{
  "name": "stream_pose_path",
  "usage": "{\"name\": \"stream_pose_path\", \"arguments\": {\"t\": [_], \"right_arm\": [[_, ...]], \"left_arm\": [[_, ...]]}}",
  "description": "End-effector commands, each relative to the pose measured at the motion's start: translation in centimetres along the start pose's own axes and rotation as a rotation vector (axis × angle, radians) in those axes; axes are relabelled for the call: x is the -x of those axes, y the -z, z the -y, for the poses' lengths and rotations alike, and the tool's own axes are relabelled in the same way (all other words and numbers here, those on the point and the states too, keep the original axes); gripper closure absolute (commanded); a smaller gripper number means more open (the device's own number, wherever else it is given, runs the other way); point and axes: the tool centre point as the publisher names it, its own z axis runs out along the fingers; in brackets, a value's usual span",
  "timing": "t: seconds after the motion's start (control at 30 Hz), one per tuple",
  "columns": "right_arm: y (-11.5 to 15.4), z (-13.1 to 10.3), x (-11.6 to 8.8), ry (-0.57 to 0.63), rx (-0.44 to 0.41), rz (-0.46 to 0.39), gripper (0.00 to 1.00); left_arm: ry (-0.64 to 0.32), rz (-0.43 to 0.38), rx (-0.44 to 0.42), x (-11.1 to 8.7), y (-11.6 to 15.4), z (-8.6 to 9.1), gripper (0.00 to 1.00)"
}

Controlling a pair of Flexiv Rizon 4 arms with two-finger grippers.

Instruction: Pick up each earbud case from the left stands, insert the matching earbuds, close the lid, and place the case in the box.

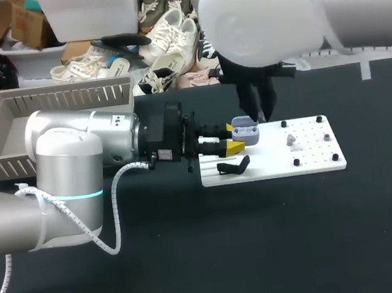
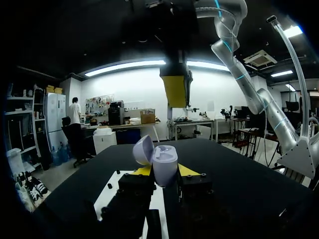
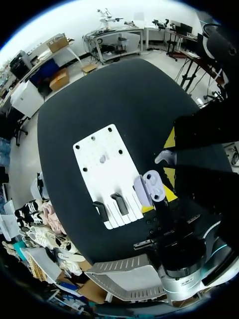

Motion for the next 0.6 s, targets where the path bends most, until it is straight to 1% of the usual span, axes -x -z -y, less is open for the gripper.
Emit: {"name": "stream_pose_path", "arguments": {"t": [0.03,0.43,0.6], "right_arm": [[0.1,-0.8,-0.1,0.006,-0.034,-0.009,1.0],[-1.4,-1.9,-0.1,0.014,-0.022,-0.046,1.0],[-1.3,-1.8,0.0,0.001,-0.004,-0.04,1.0]], "left_arm": [[-0.001,0.0,0.005,0.0,0.0,0.1,1.0],[-0.001,0.0,0.005,0.0,0.0,0.1,1.0],[-0.001,0.0,0.005,0.0,0.0,0.1,1.0]]}}
